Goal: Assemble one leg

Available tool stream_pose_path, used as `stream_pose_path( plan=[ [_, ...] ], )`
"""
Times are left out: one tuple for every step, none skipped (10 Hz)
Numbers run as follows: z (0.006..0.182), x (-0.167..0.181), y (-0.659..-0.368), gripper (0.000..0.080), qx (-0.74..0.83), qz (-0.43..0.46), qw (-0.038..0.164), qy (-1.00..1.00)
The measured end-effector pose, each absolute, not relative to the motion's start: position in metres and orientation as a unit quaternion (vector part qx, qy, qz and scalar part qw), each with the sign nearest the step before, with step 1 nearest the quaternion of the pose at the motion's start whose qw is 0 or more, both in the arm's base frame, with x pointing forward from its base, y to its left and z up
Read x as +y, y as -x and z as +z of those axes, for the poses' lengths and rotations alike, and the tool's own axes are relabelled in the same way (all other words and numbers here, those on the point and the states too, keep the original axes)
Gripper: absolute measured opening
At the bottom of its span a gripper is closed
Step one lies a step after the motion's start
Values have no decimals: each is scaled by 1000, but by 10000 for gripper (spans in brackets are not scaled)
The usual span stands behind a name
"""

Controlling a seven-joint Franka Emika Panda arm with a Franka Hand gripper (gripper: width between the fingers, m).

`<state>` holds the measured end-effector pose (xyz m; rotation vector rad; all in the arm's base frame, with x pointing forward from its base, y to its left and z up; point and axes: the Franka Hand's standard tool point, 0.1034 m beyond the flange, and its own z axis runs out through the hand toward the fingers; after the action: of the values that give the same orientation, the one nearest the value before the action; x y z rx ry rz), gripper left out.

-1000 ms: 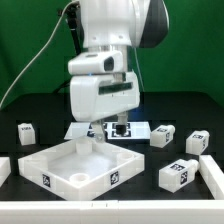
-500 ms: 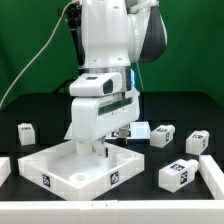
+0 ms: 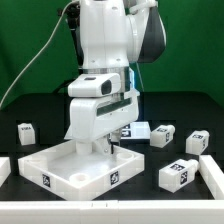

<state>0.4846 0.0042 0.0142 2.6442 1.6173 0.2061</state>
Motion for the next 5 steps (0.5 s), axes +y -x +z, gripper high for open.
stream_pose_path(
  plan=[
    [14,5,-484,52,520,66,17,-851],
    [14,4,-484,51,520,66,17,-851],
    [14,4,-484,51,520,66,17,-851],
    [14,4,-485,51,531,65,18,-845],
    [15,-3,-488,51,580,60,22,-812]
  ],
)
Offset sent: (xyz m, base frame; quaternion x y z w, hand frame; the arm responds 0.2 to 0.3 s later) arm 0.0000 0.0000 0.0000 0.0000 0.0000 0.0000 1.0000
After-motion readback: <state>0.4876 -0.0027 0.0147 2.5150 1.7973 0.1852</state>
